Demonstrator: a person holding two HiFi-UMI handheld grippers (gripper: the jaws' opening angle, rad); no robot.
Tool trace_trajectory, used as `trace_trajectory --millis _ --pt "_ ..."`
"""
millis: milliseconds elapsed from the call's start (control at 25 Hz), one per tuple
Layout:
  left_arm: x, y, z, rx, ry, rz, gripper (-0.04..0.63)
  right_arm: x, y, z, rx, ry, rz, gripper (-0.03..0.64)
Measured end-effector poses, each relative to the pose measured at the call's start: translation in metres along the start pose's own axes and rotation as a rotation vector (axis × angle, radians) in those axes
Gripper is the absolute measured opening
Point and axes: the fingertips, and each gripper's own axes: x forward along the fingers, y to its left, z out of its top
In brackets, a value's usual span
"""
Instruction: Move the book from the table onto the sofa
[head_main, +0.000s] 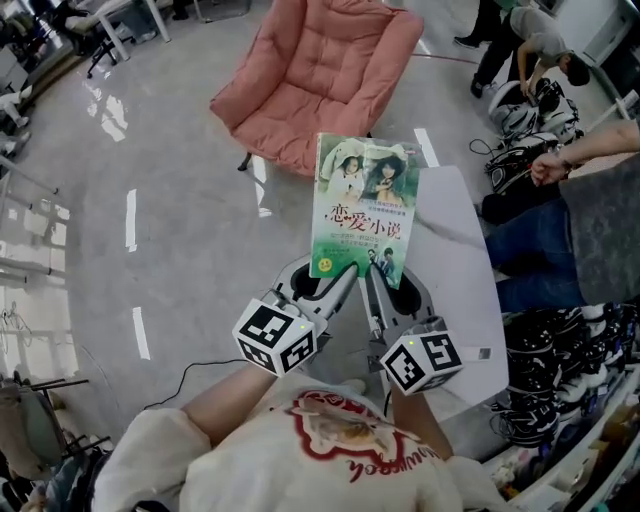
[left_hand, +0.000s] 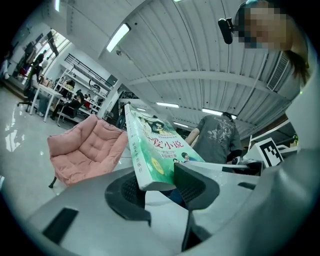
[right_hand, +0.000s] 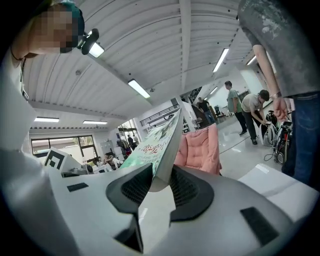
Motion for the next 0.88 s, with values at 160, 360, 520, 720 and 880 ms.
trace_trajectory --millis 160,360,520,720,880 --pt "0.001 0.086 0.057 0.018 0.006 -0.002 0.154 0.096 0.031 0.02 0.012 -0.021 0.002 0.101" --pt "0.0 0.156 0.101 0.024 0.004 0.006 0.154 0.173 0.056 0.034 0.022 -0.025 0.01 0.101" --pt "0.003 0.153 0.097 0.029 -0.014 0.019 0.155 0.171 0.052 0.032 0.018 -0.029 0.034 0.101" --pt "0.003 0.156 0.092 0.027 -0.028 0.049 0.155 0.174 0.049 0.027 0.018 -0.012 0.064 0.101" --pt "0.002 0.206 0.117 0.003 -0.029 0.08 0.155 0.229 0.065 0.031 0.023 0.029 0.072 0.103"
